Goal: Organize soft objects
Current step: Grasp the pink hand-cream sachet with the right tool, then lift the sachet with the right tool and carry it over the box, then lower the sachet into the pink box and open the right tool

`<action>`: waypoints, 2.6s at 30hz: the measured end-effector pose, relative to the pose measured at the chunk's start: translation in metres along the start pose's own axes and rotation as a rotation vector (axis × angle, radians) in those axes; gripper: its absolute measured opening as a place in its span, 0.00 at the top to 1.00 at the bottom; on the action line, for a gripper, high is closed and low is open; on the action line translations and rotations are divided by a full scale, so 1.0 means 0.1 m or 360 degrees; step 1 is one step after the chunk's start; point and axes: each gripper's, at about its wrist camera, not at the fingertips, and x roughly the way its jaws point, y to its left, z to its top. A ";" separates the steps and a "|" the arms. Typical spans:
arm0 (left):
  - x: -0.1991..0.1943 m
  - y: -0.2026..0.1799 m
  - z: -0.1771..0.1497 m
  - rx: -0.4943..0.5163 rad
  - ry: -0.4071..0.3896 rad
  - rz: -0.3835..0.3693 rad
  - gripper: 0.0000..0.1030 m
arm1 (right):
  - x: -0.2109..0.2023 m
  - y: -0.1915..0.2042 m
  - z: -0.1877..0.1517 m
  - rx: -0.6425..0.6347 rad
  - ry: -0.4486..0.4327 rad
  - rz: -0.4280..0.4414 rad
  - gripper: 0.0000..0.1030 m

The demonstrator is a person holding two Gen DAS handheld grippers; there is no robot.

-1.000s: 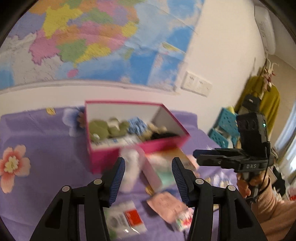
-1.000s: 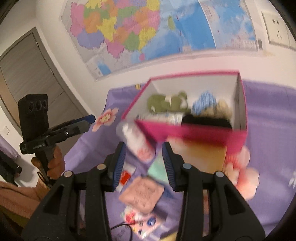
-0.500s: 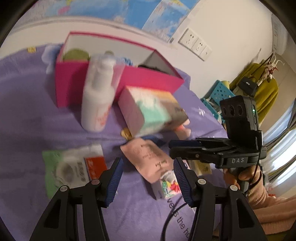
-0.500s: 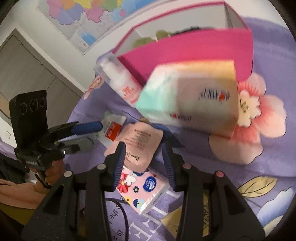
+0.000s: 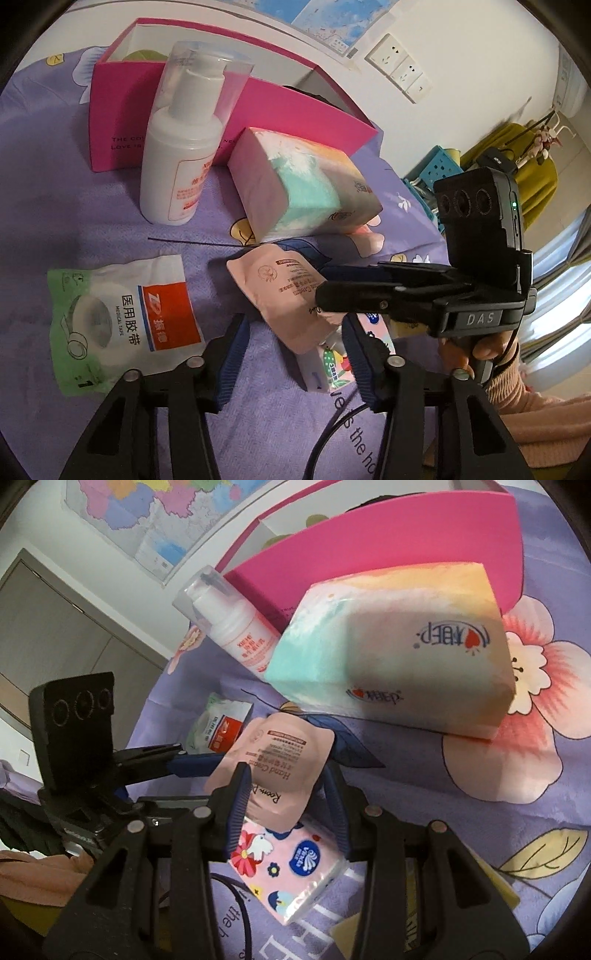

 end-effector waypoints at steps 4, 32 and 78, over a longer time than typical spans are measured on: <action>0.00 0.02 0.02 0.0008 0.0012 0.0015 0.61 | 0.08 0.01 0.00 0.0020 0.0007 0.0039 0.59; -0.53 -0.59 0.45 0.0331 -0.0236 0.0048 0.65 | -0.74 0.38 0.14 -0.0199 -0.0413 -0.0014 0.83; -0.24 -0.15 1.91 0.0244 -0.0292 0.0524 0.64 | -0.55 -0.38 1.45 0.0093 -0.0599 -0.0184 0.82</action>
